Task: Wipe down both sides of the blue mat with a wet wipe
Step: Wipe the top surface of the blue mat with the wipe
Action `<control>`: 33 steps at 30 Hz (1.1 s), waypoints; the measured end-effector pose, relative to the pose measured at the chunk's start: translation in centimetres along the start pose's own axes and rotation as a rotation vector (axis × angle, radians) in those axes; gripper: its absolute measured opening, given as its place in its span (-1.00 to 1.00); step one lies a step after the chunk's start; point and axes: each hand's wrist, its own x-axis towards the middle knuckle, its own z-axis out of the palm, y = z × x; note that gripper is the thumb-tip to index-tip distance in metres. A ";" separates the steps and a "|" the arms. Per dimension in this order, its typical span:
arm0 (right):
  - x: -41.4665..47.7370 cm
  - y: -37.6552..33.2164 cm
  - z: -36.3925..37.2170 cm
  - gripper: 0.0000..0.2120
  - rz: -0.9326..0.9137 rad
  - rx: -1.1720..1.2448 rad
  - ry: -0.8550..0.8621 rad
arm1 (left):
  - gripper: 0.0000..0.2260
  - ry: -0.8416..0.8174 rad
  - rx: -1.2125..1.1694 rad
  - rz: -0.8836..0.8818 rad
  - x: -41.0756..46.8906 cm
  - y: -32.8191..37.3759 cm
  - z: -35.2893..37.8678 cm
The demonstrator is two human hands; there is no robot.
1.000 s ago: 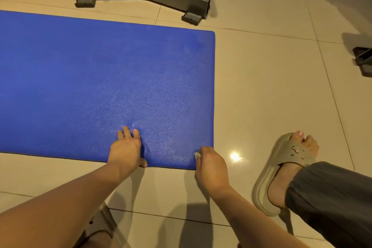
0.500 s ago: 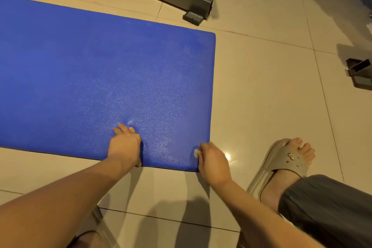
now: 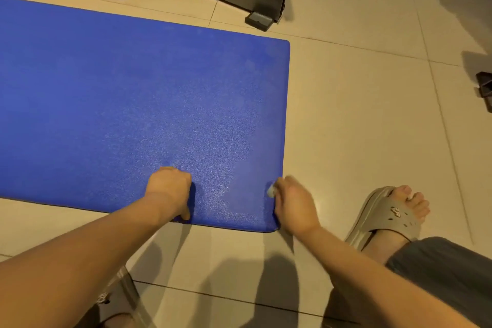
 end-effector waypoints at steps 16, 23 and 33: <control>2.0 1.3 0.5 -0.90 0.279 0.383 0.085 | 0.46 -0.047 -0.354 -0.116 6.9 1.6 -2.5; 0.9 0.8 -0.1 -0.79 0.338 0.468 0.059 | 0.47 -0.026 -0.327 -0.105 6.7 1.8 -2.7; 0.4 0.9 -0.1 -0.89 0.371 0.496 -0.026 | 0.49 -0.046 -0.285 -0.129 7.0 2.3 -3.5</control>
